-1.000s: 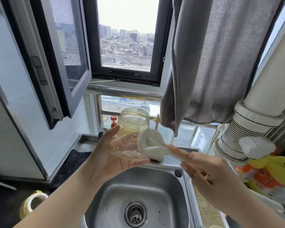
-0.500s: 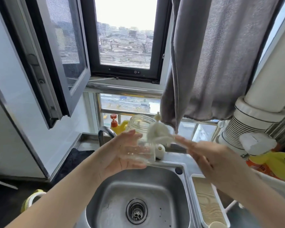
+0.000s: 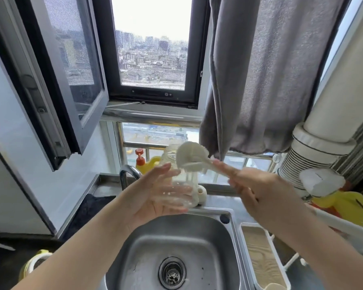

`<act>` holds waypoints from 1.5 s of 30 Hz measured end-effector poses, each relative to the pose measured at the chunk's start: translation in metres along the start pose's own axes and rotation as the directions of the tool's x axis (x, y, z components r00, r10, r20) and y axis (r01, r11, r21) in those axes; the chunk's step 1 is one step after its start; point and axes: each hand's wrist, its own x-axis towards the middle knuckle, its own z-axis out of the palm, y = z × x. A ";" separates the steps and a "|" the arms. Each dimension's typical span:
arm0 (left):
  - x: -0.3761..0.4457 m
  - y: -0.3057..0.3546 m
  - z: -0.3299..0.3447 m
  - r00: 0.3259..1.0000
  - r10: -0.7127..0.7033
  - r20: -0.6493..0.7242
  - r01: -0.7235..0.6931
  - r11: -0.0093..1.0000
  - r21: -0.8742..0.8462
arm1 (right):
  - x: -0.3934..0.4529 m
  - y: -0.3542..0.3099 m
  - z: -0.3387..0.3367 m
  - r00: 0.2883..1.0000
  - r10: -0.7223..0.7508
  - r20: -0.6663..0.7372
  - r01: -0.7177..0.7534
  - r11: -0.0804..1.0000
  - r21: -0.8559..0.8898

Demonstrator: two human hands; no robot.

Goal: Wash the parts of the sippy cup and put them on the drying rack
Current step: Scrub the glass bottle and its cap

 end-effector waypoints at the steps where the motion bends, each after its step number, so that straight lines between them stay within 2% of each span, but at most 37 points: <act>1: 0.001 -0.001 0.003 1.000 0.011 0.022 -0.011 1.000 0.008 | 0.001 -0.005 0.003 1.000 -0.012 0.016 0.011 1.000 0.020; 3: 0.001 -0.001 0.006 0.999 0.042 0.034 -0.041 0.999 -0.009 | -0.006 -0.019 0.008 0.992 -0.072 0.099 0.068 0.997 0.042; 5: -0.001 0.000 0.001 0.999 0.031 -0.015 -0.032 0.998 -0.051 | -0.019 -0.019 0.009 0.986 -0.097 0.136 0.091 0.994 0.054; 7: -0.004 -0.001 -0.005 1.000 0.022 -0.015 -0.023 0.997 -0.077 | -0.021 -0.006 0.007 0.995 -0.052 0.083 0.046 0.997 0.067; 10: -0.006 -0.003 -0.006 0.999 0.030 0.037 -0.021 0.975 -0.222 | -0.016 0.003 0.006 1.000 0.029 0.007 -0.029 0.987 0.158; 14: -0.007 -0.003 -0.008 0.987 0.059 0.148 -0.006 0.943 -0.333 | -0.018 0.000 0.009 0.998 0.015 -0.053 -0.003 0.977 0.212; 18: -0.009 -0.003 -0.010 0.985 0.075 0.157 -0.025 0.953 -0.302 | -0.021 0.005 0.011 0.996 0.049 -0.074 -0.030 0.972 0.233; 21: -0.009 -0.008 -0.007 0.980 0.064 0.191 -0.004 0.954 -0.299 | -0.025 0.003 0.013 0.998 0.054 -0.033 -0.046 0.974 0.222; 26: -0.008 -0.015 -0.002 0.992 0.006 0.127 0.029 0.962 -0.272 | -0.021 -0.001 0.014 0.999 0.039 -0.021 -0.032 0.960 0.279; 29: -0.007 -0.013 0.000 0.992 0.012 0.127 0.013 0.982 -0.191 | -0.015 -0.016 0.010 0.995 -0.095 0.004 0.093 0.980 0.176; 32: -0.007 -0.007 -0.007 0.996 0.029 0.086 -0.014 0.985 -0.170 | -0.030 -0.023 0.002 0.974 -0.181 0.134 0.175 0.983 0.054; 34: -0.009 -0.005 -0.010 0.996 0.020 0.082 -0.008 0.990 -0.139 | -0.036 -0.015 -0.004 0.977 -0.147 0.152 0.143 0.989 0.037; 38: -0.010 -0.008 -0.006 0.995 0.005 0.097 0.002 0.997 -0.076 | -0.010 -0.005 -0.002 0.999 -0.002 0.042 0.001 1.000 0.023; 40: -0.008 -0.006 -0.002 0.994 0.028 0.103 -0.023 0.998 -0.054 | -0.004 -0.019 0.003 0.997 -0.057 0.056 0.053 0.997 0.063; 43: -0.008 0.000 -0.004 0.998 0.035 0.047 -0.034 0.999 -0.035 | -0.024 -0.031 0.004 0.965 -0.190 0.179 0.175 0.980 0.092; 45: -0.010 0.001 -0.009 0.999 0.023 0.030 -0.023 1.000 0.000 | -0.031 -0.018 0.002 0.978 -0.133 0.163 0.125 0.990 0.063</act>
